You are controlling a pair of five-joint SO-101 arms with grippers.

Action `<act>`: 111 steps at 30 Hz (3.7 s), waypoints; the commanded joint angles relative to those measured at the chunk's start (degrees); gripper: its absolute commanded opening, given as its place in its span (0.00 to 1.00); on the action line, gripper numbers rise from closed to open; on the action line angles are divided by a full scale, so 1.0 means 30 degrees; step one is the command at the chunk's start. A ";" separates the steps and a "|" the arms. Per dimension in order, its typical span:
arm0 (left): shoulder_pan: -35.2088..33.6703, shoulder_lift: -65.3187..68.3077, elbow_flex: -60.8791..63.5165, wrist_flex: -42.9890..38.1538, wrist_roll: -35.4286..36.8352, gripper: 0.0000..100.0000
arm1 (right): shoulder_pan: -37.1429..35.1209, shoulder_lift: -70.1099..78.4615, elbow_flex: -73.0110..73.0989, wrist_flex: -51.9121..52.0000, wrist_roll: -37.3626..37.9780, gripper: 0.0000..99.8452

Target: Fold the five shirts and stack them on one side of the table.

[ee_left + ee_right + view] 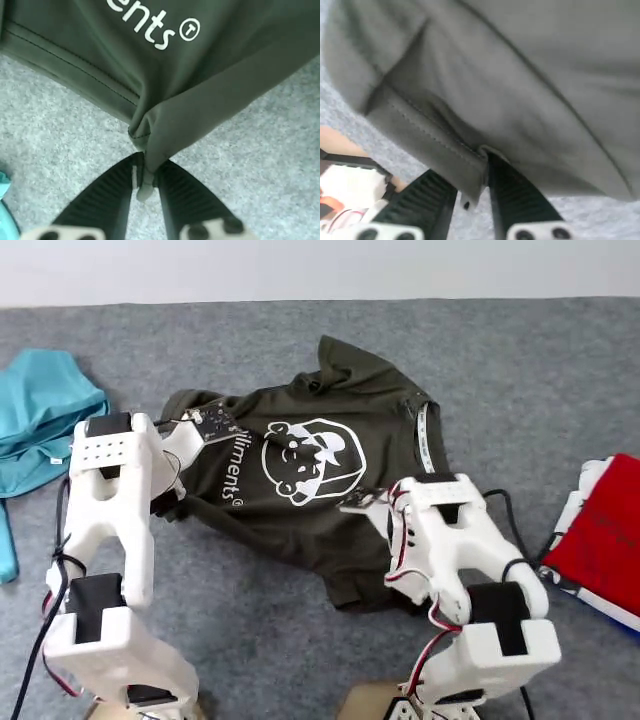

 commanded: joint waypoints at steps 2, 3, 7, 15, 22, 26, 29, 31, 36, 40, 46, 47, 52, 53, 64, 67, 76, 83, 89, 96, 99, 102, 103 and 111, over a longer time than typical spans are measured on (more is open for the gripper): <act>0.0088 -0.0352 -0.0894 -0.0029 0.0147 0.00 | 0.0190 -0.0015 -0.2901 0.2037 -0.0234 0.01; 0.0088 -0.0352 -0.1187 0.0293 0.0147 0.00 | 0.0249 -0.0015 -0.3604 0.2564 -0.0234 0.01; 0.0088 -0.0352 -0.3473 0.2198 0.0967 0.00 | 0.0923 -0.0015 -0.7385 0.5026 -0.0176 0.01; 0.0234 -0.0352 -1.0505 0.6066 0.4103 0.00 | 0.2740 -0.1216 -1.5853 0.8132 -0.0147 0.01; 0.0234 -0.0352 -1.5927 0.6418 0.8440 0.00 | 0.3121 -0.5289 -1.9341 0.8103 0.0645 0.01; 0.0234 -0.0469 -1.8681 0.6535 1.0081 0.00 | 0.4147 -0.7253 -2.2330 0.7575 0.0674 0.01; 0.0264 -0.1377 -2.0615 0.6564 1.0637 0.00 | 0.5114 -0.8513 -2.4527 0.6813 0.0703 0.01; 0.0645 -0.2227 -2.1846 0.6564 1.0637 0.00 | 0.5875 -0.9333 -2.5846 0.6374 0.0703 0.01; 0.1319 -0.4425 -2.3458 0.6535 1.0637 0.00 | 0.7956 -1.1209 -2.7546 0.4410 0.1348 0.01; 0.1231 -0.6095 -2.4337 0.6535 1.0637 0.00 | 0.9861 -1.2821 -2.7927 0.2212 0.1348 0.01; 0.1260 -0.9172 -2.5333 0.6535 1.0579 0.00 | 1.1736 -1.4872 -2.7927 0.0015 0.2520 0.01; 0.1260 -0.9670 -2.5333 0.6535 1.0432 0.00 | 1.1971 -1.5136 -2.7927 -0.0278 0.2725 0.01; 0.1231 -1.2073 -2.5245 0.6535 0.8762 0.00 | 1.3201 -1.6015 -2.7927 -0.1597 0.3839 0.01; 0.1231 -1.2454 -2.5216 0.6535 0.8557 0.00 | 1.3289 -1.6161 -2.7927 -0.1744 0.3985 0.01; -0.1231 -1.4418 -2.1700 0.6564 0.7648 0.00 | 1.3201 -1.6015 -2.6989 0.0659 0.4220 0.01; -0.1846 -1.4535 -1.9502 0.6564 0.7648 0.00 | 1.3201 -1.5458 -2.5700 0.0806 0.4249 0.01; -0.2081 -1.2777 -1.0066 0.4161 0.7590 0.00 | 0.9040 -1.3817 -1.8960 -0.0103 0.4337 0.01; -0.1963 -0.9172 -0.4498 -0.3604 0.7619 0.00 | 0.7810 -1.2117 -1.1985 -0.6608 0.4249 0.01; -0.1700 -0.4835 -0.4352 -0.8176 0.7619 0.00 | 0.6842 -0.9744 -0.9582 -1.1502 0.4308 0.01; -0.0703 -0.2930 -0.4645 -0.8645 0.6828 0.00 | 0.5758 -0.8015 -0.9553 -1.1941 0.4249 0.01; -0.0762 -0.2784 -0.4527 -0.6769 0.6212 0.00 | 0.5026 -0.6930 -0.9495 -1.1619 0.4073 0.01; -0.1084 -0.2491 -0.4381 -0.4484 0.5773 0.00 | 0.4176 -0.5524 -0.9553 -1.1502 0.2286 0.01; -0.1231 -0.2344 -0.4264 -0.3927 0.5773 0.00 | 0.3853 -0.5084 -0.9553 -1.1502 0.1817 0.01; -0.2051 -0.1612 -0.2886 -0.1729 0.6740 0.00 | 0.0571 -0.1919 -1.0872 -0.9070 -0.1114 0.01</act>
